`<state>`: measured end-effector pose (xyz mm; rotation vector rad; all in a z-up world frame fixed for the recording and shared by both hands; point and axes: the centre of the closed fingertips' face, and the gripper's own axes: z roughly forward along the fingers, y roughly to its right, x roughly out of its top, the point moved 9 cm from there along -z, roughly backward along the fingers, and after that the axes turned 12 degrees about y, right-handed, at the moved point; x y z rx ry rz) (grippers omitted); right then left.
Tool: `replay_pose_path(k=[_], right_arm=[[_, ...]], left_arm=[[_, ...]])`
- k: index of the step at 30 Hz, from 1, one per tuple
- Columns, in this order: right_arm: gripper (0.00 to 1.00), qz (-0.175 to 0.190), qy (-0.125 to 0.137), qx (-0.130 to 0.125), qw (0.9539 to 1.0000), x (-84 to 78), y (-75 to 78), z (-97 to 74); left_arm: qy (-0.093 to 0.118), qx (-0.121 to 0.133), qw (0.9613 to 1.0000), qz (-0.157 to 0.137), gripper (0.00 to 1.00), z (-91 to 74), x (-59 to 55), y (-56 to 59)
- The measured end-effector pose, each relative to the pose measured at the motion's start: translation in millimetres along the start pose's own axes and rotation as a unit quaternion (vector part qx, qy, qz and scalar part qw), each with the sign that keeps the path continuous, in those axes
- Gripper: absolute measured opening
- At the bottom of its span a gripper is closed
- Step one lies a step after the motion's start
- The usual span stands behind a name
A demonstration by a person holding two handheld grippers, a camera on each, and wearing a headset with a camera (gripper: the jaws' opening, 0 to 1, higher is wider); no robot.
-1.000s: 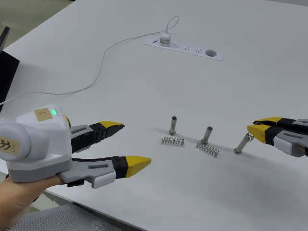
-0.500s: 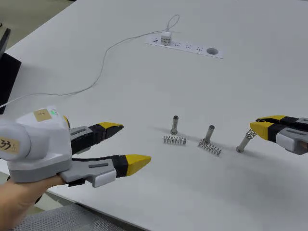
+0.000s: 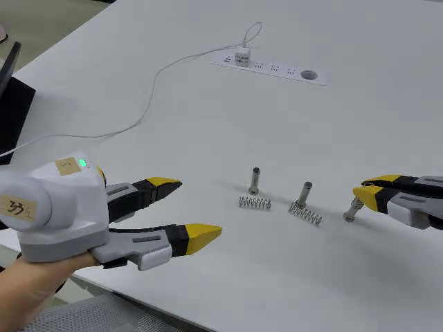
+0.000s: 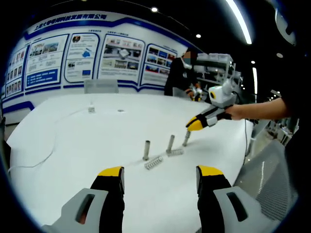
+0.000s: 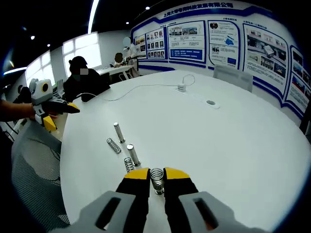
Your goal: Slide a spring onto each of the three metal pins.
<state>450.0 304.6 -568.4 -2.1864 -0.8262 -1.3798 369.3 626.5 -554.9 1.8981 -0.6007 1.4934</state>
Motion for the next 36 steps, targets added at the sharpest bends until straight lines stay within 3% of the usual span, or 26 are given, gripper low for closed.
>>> replay_pose_path(k=[13,25,30,36], right_arm=[[0.12,-0.022,-0.031,-0.001,0.9993,-17.7,-1.5,9.6],[0.12,-0.013,-0.024,-0.006,0.9996,-20.8,-0.1,11.6],[0.12,-0.036,-0.046,-0.004,0.9983,-26.5,-2.9,12.3],[0.19,-0.035,-0.023,-0.009,0.9991,-19.8,-2.2,8.8]], left_arm=[[-0.009,-0.006,0.9999,-0.012,0.61,1.4,-3.2,0.1],[-0.013,-0.003,0.9997,-0.019,0.6,1.8,-5.1,-0.7],[-0.017,-0.005,0.9997,-0.016,0.61,1.6,-5.7,-0.2],[-0.019,-0.008,0.9998,-0.008,0.6,1.4,-6.0,0.2]])
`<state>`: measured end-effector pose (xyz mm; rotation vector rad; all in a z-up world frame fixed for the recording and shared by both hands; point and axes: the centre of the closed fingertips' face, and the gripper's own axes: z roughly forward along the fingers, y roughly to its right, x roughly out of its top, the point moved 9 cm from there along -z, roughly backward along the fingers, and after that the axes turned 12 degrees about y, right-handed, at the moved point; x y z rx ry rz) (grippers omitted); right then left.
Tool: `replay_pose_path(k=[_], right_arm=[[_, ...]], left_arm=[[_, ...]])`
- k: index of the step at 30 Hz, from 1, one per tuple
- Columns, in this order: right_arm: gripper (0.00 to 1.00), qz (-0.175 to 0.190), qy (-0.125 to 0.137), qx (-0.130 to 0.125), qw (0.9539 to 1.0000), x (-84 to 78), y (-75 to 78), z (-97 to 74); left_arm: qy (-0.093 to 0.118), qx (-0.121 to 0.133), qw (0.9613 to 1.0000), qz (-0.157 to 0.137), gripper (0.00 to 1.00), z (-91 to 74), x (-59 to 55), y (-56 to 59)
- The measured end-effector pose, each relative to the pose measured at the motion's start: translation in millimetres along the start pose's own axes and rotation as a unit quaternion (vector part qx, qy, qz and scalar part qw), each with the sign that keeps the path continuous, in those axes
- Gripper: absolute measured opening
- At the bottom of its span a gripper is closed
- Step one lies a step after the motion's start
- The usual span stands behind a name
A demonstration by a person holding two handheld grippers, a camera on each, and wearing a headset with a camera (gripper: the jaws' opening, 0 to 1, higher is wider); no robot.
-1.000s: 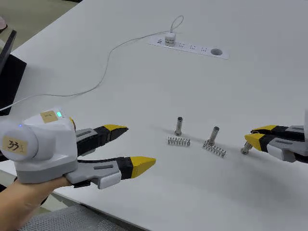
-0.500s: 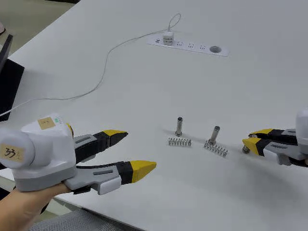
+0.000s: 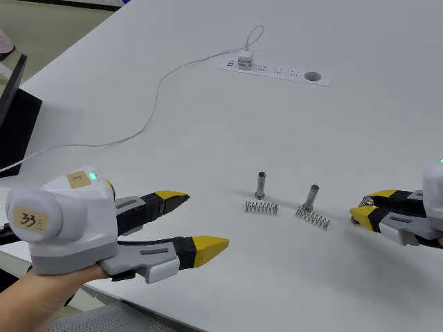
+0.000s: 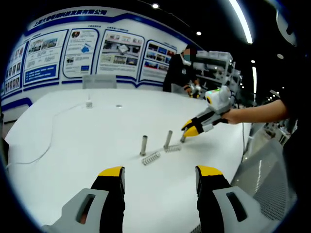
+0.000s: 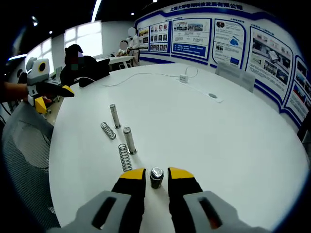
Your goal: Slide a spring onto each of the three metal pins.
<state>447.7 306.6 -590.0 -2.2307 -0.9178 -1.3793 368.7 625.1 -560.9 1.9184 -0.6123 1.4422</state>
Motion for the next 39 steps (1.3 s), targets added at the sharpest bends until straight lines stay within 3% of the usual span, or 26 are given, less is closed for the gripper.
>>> replay_pose_path(k=[9,13,15,16,20,24,28,39], right_arm=[[0.19,-0.002,0.047,-0.012,0.9988,20.3,-4.4,-16.6],[0.19,-0.007,0.069,0.007,0.9976,28.7,-20.1,-17.8],[0.19,-0.045,0.073,0.022,0.996,29.4,-26.8,-14.6],[0.19,-0.068,0.068,0.032,0.9948,27.8,-31.6,-11.7],[0.19,-0.084,0.046,0.049,0.9942,20.0,-47.2,-0.4],[0.18,-0.099,0.018,0.06,0.9931,9.9,-52.5,12.9],[0.18,-0.096,-0.008,0.062,0.9934,1.4,-52.7,24.4],[0.18,-0.06,-0.024,0.041,0.9971,-9.8,-44.4,36.2]], left_arm=[[0.006,0.003,1.0,-0.003,0.6,-1.5,1.3,-1.7],[0.007,0.001,0.9999,-0.009,0.6,-1.7,1.0,-1.9],[0.007,0.001,0.9999,-0.009,0.6,-1.8,1.0,-2.1],[0.007,0.002,0.9999,-0.009,0.6,-1.8,1.0,-1.9],[0.009,0.002,0.9999,-0.01,0.6,-2.2,1.1,-2.3],[0.008,0.0,0.9999,-0.009,0.59,-1.9,1.4,-1.1],[0.005,-0.001,1.0,-0.005,0.6,-1.7,1.2,-0.5],[-0.006,-0.012,0.9999,0.003,0.6,2.2,-1.5,2.4]])
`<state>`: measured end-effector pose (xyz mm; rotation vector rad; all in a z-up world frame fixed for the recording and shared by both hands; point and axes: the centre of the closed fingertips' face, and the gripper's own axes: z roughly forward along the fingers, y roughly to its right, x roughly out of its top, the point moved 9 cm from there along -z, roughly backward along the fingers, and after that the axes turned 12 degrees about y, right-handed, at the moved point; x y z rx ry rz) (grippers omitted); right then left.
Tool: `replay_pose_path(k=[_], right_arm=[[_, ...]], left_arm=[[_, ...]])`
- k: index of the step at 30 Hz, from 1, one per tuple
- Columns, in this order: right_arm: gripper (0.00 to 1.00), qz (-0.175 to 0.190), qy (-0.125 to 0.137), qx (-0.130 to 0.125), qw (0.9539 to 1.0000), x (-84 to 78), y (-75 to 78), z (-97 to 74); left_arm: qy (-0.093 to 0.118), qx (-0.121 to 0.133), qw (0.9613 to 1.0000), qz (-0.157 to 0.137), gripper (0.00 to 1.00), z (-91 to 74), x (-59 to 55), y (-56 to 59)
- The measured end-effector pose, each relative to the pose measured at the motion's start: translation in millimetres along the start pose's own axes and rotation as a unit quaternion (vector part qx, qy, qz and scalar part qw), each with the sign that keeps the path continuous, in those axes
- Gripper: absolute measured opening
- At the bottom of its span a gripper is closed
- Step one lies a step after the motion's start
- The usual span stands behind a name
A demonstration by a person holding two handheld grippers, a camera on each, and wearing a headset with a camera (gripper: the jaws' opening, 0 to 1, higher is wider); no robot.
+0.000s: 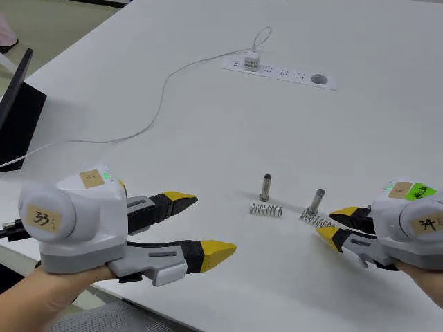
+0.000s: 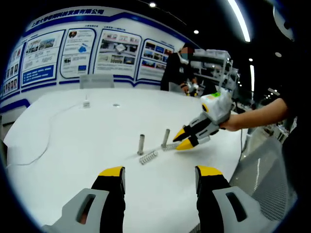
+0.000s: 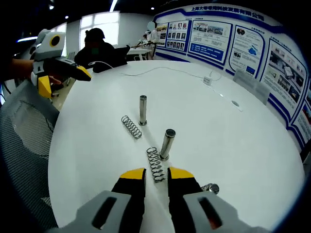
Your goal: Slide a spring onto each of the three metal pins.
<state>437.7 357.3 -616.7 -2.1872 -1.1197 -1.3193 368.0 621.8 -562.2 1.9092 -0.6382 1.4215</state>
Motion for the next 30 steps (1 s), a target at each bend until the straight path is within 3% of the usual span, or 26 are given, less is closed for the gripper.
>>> replay_pose_path(k=[6,16,23,27,30], right_arm=[[0.18,0.018,0.0,0.009,0.9998,-2.2,-2.7,1.4],[0.13,0.028,-0.002,0.022,0.9994,-6.4,-8.3,5.0],[0.12,0.063,0.022,0.029,0.9974,-8.2,-12.2,7.4],[0.12,0.056,0.031,0.027,0.9976,-9.1,-12.4,6.2],[0.12,0.059,0.047,0.022,0.9969,-11.1,-15.5,6.2]], left_arm=[[-0.001,0.0,1.0,-0.002,0.6,-0.5,-0.5,-0.8],[0.022,0.026,0.9993,-0.018,0.59,-6.3,4.4,-6.8],[0.02,0.027,0.9992,-0.023,0.59,-6.8,3.7,-7.6],[0.019,0.025,0.9991,-0.028,0.58,-6.4,3.4,-7.5],[0.046,0.027,0.9971,-0.054,0.57,-7.9,7.7,-9.5]])
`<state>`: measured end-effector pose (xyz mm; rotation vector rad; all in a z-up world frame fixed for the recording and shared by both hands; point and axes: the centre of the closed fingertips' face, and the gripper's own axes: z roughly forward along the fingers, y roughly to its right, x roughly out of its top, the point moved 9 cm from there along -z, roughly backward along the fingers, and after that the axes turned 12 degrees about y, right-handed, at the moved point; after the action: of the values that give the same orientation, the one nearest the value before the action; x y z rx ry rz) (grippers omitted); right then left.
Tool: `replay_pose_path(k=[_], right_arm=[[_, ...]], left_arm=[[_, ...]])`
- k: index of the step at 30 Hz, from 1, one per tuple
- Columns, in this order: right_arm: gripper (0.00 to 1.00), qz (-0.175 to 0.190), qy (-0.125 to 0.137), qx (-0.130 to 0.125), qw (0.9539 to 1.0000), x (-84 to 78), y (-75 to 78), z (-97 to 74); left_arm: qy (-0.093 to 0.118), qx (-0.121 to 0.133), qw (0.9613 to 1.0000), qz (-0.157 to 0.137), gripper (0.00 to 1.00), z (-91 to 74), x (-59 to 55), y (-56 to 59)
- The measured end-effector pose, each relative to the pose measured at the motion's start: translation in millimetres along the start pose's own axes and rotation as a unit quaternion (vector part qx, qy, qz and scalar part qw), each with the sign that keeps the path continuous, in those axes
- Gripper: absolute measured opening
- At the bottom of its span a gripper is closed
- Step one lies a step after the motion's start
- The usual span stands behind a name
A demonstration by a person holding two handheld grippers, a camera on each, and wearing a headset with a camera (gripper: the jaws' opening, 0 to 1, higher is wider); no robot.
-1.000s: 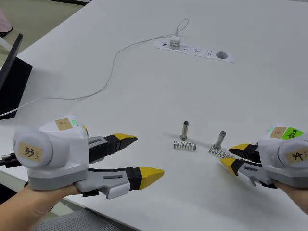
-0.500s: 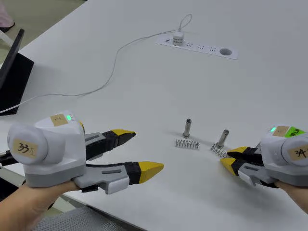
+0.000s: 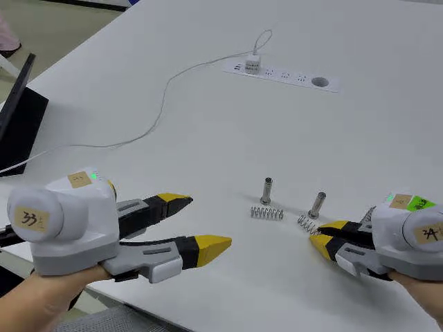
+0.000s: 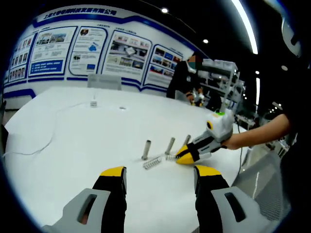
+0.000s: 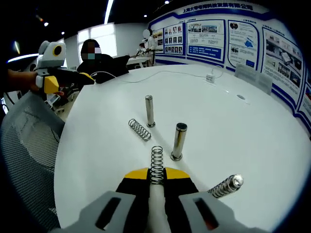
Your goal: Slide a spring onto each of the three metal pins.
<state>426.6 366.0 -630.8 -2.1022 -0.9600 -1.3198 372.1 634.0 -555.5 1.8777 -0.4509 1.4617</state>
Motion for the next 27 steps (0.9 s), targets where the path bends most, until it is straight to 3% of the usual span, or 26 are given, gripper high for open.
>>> replay_pose_path(k=[5,14,16,20,27], right_arm=[[0.11,-0.003,0.001,-0.007,1.0,1.0,-2.9,1.0],[0.11,0.01,-0.026,-0.013,0.9995,5.8,-4.0,-3.9],[0.11,0.026,-0.014,-0.011,0.9995,12.1,-6.8,-10.2],[0.11,0.005,-0.007,0.0,1.0,25.4,-10.4,-23.4],[0.11,0.012,0.021,0.016,0.9996,39.4,-2.3,-49.4]], left_arm=[[0.001,0.006,1.0,-0.005,0.57,-0.8,0.2,-1.3],[-0.031,-0.01,0.9994,0.014,0.56,2.3,-1.2,7.2],[-0.029,-0.012,0.9993,0.018,0.56,4.5,2.2,10.1],[-0.021,-0.019,0.9993,0.025,0.56,11.6,8.7,16.3],[-0.018,-0.049,0.9976,0.044,0.56,24.5,16.4,32.7]])
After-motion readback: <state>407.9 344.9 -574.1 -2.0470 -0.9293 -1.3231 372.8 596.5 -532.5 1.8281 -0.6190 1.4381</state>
